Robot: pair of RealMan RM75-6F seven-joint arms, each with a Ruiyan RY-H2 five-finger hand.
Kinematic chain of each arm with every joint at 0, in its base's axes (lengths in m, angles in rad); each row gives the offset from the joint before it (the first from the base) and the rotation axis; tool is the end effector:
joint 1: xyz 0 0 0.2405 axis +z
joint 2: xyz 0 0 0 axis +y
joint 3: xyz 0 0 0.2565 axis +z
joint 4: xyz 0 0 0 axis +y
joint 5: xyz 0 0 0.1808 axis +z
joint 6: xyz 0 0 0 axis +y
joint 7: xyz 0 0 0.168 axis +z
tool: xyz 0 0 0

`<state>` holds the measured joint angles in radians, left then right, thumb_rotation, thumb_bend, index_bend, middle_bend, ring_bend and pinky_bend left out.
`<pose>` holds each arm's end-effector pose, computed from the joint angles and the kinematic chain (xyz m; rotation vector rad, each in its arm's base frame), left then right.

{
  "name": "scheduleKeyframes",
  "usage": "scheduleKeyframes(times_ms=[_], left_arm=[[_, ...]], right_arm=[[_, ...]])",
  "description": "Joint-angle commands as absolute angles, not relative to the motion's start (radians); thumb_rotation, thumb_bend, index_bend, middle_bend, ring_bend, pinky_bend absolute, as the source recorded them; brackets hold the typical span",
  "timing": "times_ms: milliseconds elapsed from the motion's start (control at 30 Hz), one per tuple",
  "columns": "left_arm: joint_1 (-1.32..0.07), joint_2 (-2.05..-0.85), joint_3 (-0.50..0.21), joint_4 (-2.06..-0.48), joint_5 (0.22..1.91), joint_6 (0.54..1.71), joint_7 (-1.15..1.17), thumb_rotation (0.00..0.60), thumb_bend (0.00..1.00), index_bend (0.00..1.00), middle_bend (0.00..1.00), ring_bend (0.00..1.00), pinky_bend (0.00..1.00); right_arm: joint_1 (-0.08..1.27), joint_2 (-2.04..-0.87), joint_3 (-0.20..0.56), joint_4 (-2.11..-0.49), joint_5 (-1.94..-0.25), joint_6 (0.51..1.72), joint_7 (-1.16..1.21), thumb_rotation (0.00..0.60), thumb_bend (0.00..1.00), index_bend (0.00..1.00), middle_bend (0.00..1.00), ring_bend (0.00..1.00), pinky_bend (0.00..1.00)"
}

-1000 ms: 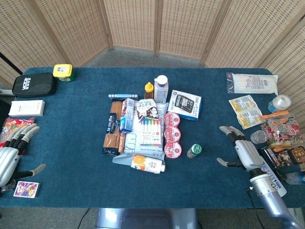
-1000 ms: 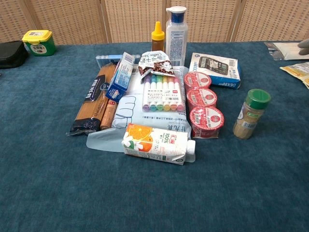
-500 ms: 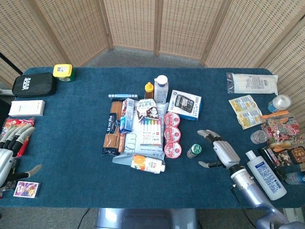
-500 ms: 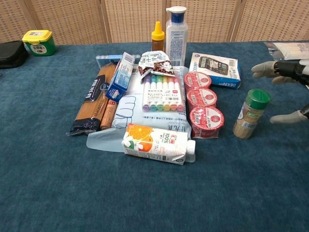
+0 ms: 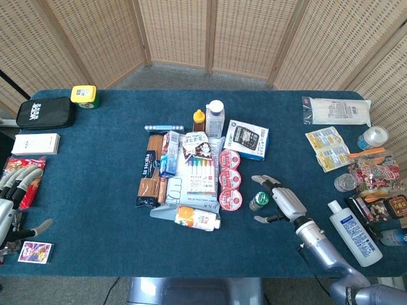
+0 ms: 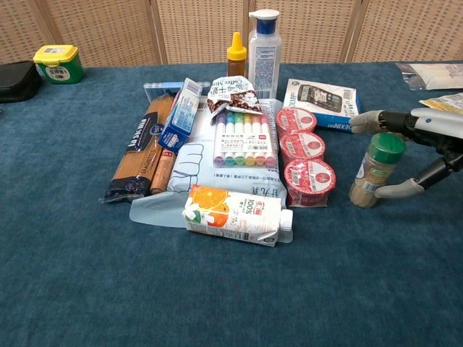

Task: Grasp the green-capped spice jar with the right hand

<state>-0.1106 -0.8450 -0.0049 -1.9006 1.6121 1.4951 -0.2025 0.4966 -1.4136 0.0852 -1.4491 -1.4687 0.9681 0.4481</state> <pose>-0.2394 0.1959 0.2302 -1.4433 -1.0450 -1.1181 -0.2233 -0.3034 0.0317 1.6789 -1.5276 1.1591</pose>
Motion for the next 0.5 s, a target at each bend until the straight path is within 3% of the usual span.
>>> scheduleKeyframes(times_ms=[33, 333, 433, 500], left_arm=[[-0.107, -0.845, -0.004, -1.9, 1.612, 1.499, -0.203, 0.6, 0.23, 0.0, 0.0, 0.0, 0.0], [-0.094, -0.844, -0.001, -1.89, 1.6, 1.508, -0.217, 0.6, 0.23, 0.0, 0.0, 0.0, 0.0], [-0.087, -0.846, 0.0, -1.886, 1.596, 1.515, -0.222, 0.6, 0.23, 0.0, 0.0, 0.0, 0.0], [-0.082, -0.845, 0.001, -1.884, 1.595, 1.522, -0.224, 0.6, 0.23, 0.0, 0.0, 0.0, 0.0]], right_arm=[[0.506, -1.425, 0.084, -1.437, -1.472, 0.961, 0.459, 0.6, 0.17, 0.0, 0.0, 0.0, 0.0], [0.528, -1.479, 0.084, -1.376, -1.466, 0.949, 0.499, 0.6, 0.17, 0.0, 0.03, 0.0, 0.0], [0.528, -1.507, 0.086, -1.339, -1.468, 0.966, 0.517, 0.6, 0.17, 0.0, 0.22, 0.04, 0.0], [0.528, -1.522, 0.088, -1.319, -1.47, 0.977, 0.529, 0.6, 0.17, 0.05, 0.39, 0.2, 0.02]])
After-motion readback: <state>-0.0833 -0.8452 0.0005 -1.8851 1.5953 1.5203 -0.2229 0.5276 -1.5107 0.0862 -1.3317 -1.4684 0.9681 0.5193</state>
